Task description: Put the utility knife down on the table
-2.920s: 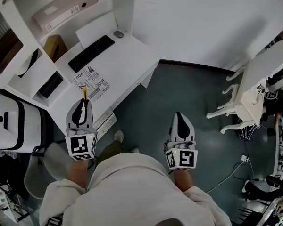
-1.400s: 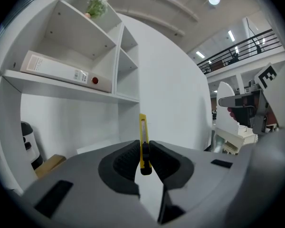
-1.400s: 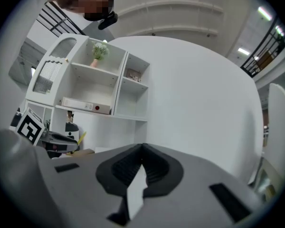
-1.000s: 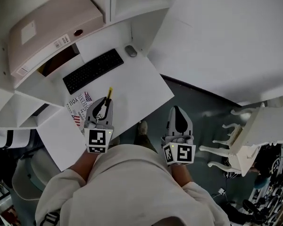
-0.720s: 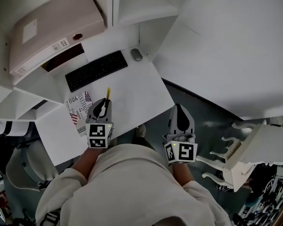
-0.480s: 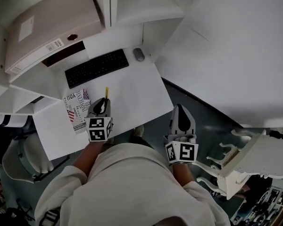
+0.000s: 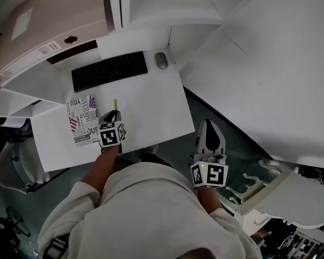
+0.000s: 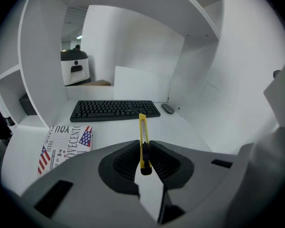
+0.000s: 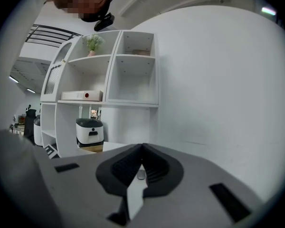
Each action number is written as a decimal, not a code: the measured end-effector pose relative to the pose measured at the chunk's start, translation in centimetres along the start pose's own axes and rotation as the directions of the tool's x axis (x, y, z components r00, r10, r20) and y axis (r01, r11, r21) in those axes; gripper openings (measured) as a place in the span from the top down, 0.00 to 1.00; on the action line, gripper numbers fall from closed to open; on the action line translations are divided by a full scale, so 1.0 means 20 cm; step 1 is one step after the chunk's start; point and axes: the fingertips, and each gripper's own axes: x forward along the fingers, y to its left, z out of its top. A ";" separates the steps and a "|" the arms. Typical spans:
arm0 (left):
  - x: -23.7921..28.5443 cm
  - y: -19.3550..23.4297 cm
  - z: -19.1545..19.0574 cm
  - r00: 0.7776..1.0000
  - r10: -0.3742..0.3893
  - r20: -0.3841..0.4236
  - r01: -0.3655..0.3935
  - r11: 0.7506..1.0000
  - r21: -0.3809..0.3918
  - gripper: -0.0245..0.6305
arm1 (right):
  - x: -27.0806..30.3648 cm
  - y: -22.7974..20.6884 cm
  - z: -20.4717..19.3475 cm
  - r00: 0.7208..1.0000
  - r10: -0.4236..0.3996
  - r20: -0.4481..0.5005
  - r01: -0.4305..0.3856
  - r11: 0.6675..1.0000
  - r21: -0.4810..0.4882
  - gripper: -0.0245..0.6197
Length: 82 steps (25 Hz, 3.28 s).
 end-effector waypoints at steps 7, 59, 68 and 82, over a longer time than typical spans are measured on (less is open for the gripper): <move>0.18 0.08 -0.12 0.993 0.078 -0.088 -0.083 0.995 -0.055 0.86 | 0.06 -0.10 -0.06 0.999 0.018 -0.028 -0.018 1.000 0.001 0.96; 0.64 0.09 -0.40 0.920 0.095 -0.380 -0.187 0.958 -0.215 0.85 | 0.25 -0.42 -0.23 0.994 -0.008 -0.113 0.013 0.999 0.043 0.96; 0.64 0.07 -0.39 0.923 0.076 -0.377 -0.161 0.966 -0.200 0.79 | 0.23 -0.42 -0.21 0.994 -0.010 -0.107 0.014 0.999 0.040 0.96; 0.52 0.08 -0.26 0.956 0.077 -0.285 -0.107 0.990 -0.093 0.78 | 0.18 -0.37 -0.18 0.996 -0.026 -0.085 0.029 0.999 0.039 0.96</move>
